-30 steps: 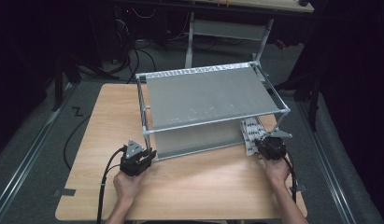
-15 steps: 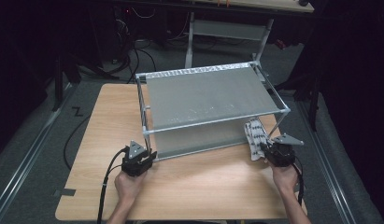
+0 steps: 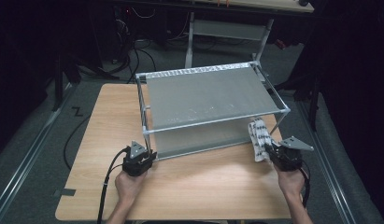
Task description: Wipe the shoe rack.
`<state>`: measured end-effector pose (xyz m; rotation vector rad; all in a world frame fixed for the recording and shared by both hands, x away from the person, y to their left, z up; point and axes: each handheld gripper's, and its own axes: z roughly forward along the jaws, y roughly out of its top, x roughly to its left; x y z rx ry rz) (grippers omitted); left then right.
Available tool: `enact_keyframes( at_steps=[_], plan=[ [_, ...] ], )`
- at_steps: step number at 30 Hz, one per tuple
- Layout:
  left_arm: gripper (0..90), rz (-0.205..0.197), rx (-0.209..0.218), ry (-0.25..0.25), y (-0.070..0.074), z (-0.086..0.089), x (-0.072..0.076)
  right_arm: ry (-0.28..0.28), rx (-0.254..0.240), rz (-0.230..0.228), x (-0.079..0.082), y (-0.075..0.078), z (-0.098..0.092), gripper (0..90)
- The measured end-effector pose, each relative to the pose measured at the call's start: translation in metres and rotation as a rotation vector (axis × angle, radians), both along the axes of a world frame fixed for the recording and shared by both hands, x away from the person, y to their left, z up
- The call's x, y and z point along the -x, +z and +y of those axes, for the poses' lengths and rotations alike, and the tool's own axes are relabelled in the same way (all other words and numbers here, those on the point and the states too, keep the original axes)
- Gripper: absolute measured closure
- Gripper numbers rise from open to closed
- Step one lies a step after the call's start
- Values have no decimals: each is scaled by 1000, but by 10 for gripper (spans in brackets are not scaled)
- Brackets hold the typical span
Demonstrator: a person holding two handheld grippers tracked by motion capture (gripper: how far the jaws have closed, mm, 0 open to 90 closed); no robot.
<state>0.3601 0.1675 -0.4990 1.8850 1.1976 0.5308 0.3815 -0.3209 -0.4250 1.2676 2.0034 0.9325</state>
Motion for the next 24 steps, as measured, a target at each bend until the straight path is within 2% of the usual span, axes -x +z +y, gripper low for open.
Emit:
enact_keyframes(
  at_steps=[7,17,24],
  plan=[
    [786,12,-10,-5,-1,-1,-1,-11,-6,-26,7,14,-8,796],
    [789,-4,-13,2,-3,-2,0,-14,-14,-43,14,30,-15,797],
    [792,-7,-25,5,-3,-3,1,-14,-6,-64,19,53,-17,799]
  ],
)
